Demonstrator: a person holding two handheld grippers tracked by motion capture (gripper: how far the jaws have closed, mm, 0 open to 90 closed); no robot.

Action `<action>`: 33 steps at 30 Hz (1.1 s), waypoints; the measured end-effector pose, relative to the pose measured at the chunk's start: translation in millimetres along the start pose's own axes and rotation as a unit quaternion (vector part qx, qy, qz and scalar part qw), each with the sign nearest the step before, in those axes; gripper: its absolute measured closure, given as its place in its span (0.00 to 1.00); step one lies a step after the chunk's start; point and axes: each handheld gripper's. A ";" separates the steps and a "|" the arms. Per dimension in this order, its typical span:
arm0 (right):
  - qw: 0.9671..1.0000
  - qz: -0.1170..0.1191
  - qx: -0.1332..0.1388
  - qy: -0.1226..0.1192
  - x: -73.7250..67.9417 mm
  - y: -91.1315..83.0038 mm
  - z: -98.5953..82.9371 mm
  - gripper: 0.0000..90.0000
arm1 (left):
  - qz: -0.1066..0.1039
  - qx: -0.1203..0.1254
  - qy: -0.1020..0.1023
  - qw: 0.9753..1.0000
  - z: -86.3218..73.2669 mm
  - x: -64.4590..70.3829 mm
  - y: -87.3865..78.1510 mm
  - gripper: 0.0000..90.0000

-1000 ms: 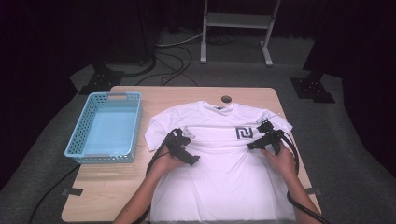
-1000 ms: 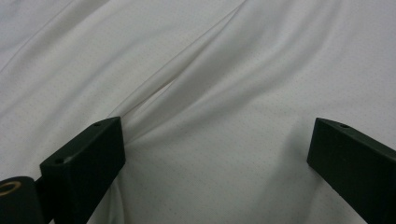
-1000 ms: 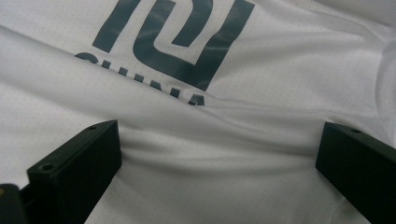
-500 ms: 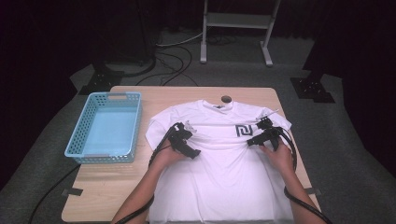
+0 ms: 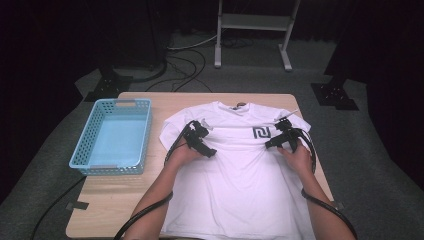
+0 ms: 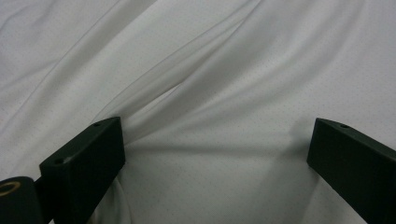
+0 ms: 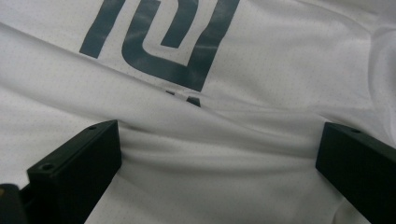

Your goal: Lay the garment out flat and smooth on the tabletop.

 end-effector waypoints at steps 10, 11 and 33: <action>1.000 -0.005 -0.003 0.013 13.7 5.1 18.1 0.00 | 0.007 -0.005 -0.009 1.000 13.3 -12.4 12.1 0.03; 1.000 -0.006 -0.003 0.014 15.1 5.4 19.6 0.00 | 0.007 -0.005 -0.008 1.000 14.6 -13.8 13.2 0.03; 1.000 -0.012 -0.002 0.029 36.5 18.6 58.2 0.00 | 0.014 -0.006 -0.017 1.000 40.6 -46.2 39.6 0.03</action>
Point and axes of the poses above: each handheld gripper's, and its own axes: y roughly forward along the jaws, z roughly out of its top, x roughly to its right, and after that the axes turned 11 degrees about z, right-handed
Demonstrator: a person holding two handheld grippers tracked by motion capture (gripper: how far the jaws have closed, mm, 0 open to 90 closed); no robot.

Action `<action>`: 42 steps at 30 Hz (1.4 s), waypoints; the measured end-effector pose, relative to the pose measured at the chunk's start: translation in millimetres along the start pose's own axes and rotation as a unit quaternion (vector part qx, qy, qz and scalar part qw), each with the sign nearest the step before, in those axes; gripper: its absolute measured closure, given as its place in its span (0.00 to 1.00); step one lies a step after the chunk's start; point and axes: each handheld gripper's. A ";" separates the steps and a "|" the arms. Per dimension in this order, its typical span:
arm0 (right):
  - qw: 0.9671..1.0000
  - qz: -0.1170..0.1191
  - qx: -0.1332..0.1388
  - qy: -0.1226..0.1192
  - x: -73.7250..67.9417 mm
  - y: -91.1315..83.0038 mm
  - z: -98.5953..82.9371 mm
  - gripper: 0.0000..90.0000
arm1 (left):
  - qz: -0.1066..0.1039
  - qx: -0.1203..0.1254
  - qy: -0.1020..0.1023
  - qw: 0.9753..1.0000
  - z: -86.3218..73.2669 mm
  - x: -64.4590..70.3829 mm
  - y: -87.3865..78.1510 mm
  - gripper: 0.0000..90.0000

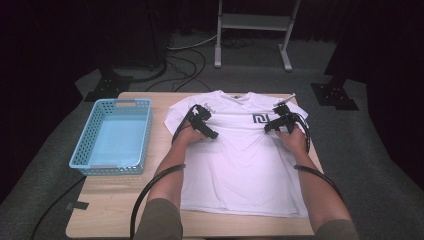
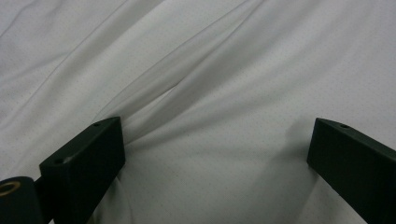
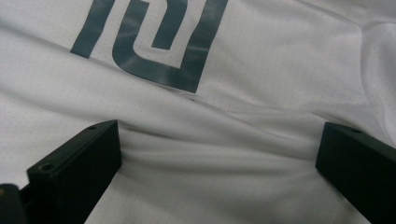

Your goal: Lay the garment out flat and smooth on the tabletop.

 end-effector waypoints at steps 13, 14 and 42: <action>0.999 0.038 0.038 0.003 3.0 -13.3 -15.6 0.04 | -0.018 0.027 -0.031 0.999 -13.0 1.4 -17.3 0.03; 0.998 0.037 0.042 -0.005 1.2 -16.5 -20.1 0.05 | -0.019 0.030 -0.029 0.999 -14.5 4.0 -20.8 0.03; 0.992 0.050 0.038 -0.106 -57.8 -52.6 -151.5 0.08 | -0.038 0.024 0.041 0.998 -120.5 89.3 -106.2 0.03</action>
Point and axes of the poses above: each handheld gripper's, and its own axes: y roughly forward along the jaws, z roughly out of its top, x roughly to its right, and after that the axes turned 11 degrees about z, right-handed
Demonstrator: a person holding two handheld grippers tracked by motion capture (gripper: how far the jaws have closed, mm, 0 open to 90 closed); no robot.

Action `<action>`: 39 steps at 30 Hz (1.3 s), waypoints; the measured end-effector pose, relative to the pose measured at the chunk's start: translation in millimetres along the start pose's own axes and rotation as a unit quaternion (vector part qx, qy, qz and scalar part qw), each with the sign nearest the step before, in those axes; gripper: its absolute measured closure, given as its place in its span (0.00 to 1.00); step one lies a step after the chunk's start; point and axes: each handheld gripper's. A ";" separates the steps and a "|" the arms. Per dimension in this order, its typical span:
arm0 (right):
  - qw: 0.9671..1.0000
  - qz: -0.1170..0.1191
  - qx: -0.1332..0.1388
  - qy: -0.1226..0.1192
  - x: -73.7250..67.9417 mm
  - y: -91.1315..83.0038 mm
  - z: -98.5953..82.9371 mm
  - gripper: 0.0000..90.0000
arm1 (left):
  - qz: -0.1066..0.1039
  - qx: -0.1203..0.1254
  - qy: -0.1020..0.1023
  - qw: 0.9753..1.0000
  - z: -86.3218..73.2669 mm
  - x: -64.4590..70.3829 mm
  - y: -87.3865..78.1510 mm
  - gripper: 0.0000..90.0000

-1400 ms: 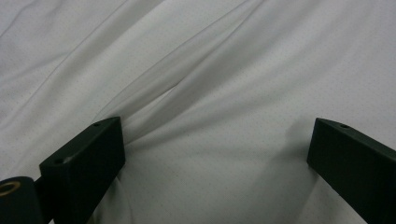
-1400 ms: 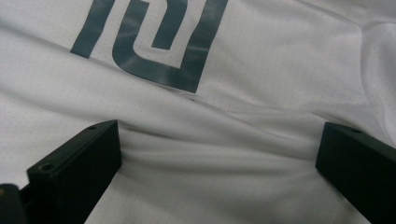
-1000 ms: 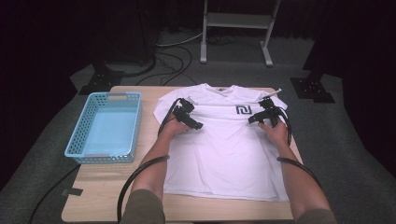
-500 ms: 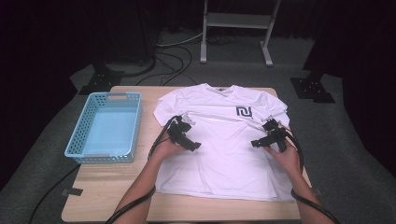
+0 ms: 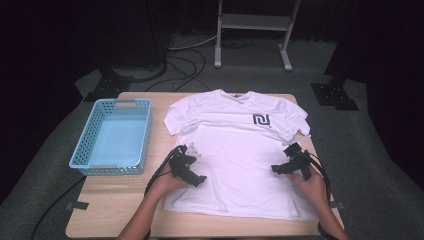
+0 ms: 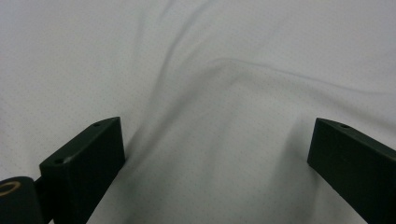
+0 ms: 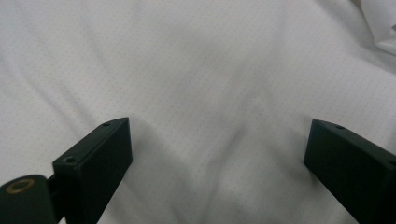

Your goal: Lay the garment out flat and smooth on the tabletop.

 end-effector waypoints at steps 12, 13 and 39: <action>1.000 0.008 0.000 -0.014 -12.8 -10.3 -23.9 0.06 | -0.010 0.007 -0.001 1.000 -23.4 29.1 -23.4 0.03; 1.000 0.009 -0.001 -0.015 -13.7 -11.2 -25.7 0.06 | -0.011 0.008 -0.002 1.000 -24.4 31.0 -24.6 0.03; 0.997 0.017 0.037 -0.071 -40.3 -30.0 -50.6 0.06 | 0.006 0.049 0.001 0.999 -20.5 39.2 -28.9 0.04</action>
Point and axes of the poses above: each handheld gripper's, and its own axes: y roughly forward along the jaws, z roughly out of its top, x roughly to its right, and after that the axes turned 11 degrees about z, right-handed
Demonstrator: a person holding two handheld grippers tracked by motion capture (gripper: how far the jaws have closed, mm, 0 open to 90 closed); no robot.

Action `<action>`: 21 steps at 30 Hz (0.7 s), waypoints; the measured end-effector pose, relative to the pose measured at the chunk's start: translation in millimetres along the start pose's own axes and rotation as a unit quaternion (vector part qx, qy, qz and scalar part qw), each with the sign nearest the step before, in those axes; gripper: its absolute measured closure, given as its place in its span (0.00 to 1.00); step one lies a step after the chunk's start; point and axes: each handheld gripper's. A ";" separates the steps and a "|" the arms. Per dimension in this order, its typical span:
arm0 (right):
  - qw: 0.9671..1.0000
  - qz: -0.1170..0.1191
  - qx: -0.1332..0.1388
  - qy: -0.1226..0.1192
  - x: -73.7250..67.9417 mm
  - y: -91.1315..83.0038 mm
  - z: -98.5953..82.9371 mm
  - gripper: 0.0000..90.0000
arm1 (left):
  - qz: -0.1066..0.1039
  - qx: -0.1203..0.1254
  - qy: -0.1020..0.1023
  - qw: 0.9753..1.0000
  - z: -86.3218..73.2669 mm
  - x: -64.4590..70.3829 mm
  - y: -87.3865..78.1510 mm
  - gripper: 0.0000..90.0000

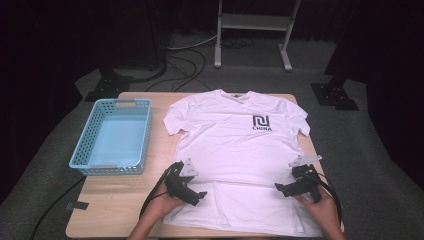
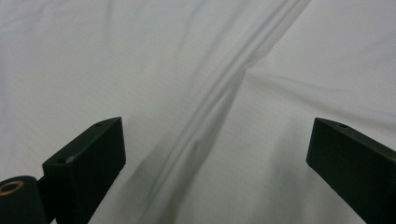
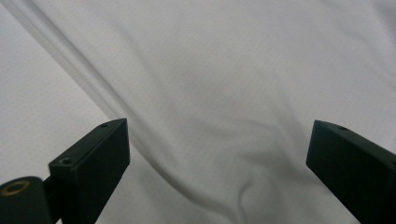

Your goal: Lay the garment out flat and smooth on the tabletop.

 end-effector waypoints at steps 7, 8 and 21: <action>0.999 0.015 -0.018 -0.021 -7.1 8.9 5.5 0.06 | -0.001 -0.018 0.020 1.000 -1.4 2.5 4.3 0.04; 0.999 0.012 -0.020 -0.025 -6.5 9.7 4.1 0.06 | -0.001 -0.018 0.020 1.000 -4.7 4.0 4.3 0.04; 0.999 0.032 -0.019 -0.020 -14.0 7.0 -12.6 0.06 | 0.000 -0.018 -0.002 1.000 -24.7 33.0 -19.4 0.05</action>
Point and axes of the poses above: each handheld gripper's, and its own axes: y roughly forward along the jaws, z roughly out of its top, x roughly to its right, and after that the axes turned 11 degrees about z, right-handed
